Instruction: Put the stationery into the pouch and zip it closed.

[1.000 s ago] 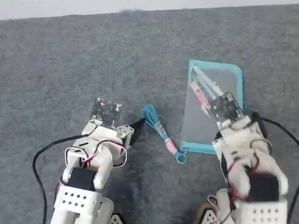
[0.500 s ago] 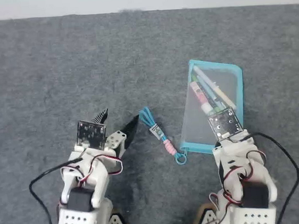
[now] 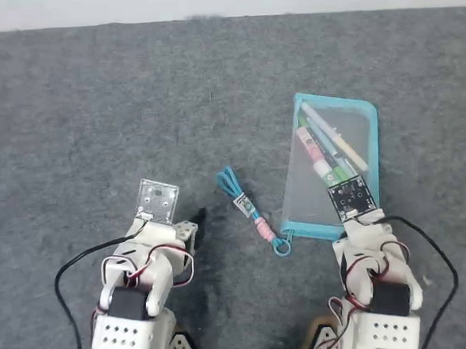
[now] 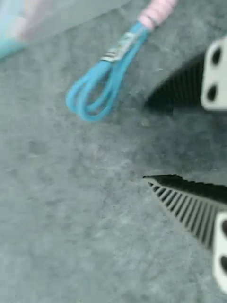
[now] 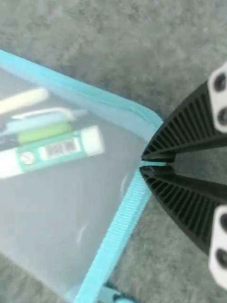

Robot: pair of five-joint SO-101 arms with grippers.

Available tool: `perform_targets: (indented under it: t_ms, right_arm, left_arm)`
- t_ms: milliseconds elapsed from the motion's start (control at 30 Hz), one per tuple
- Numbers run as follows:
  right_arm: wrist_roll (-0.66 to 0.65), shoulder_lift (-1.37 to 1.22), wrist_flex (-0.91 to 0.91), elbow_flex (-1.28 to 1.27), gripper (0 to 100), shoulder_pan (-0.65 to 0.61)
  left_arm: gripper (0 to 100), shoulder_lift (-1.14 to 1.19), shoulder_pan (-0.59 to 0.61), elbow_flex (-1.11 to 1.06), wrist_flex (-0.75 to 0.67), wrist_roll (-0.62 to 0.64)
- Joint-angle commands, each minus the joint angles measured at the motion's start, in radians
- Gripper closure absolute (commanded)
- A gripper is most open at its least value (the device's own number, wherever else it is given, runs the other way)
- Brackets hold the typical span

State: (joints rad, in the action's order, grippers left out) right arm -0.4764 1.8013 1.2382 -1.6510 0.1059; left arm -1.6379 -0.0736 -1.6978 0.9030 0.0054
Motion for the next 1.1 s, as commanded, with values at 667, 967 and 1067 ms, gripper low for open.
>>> perform_targets:
  t_ms: [667, 967, 1067]
  right_arm:
    - [0.014, 0.01, -0.027, -0.032, 99.2, 0.245]
    - [0.014, 0.01, -0.027, -0.032, 99.2, 0.246]
    - [0.011, 0.01, -0.027, -0.032, 99.2, 0.246]
  left_arm:
    - [98, 0.034, 0.003, 0.007, 0.066, -0.161]
    - [98, 0.034, 0.002, 0.007, 0.066, -0.161]
    - [98, 0.034, 0.002, 0.007, 0.066, -0.161]
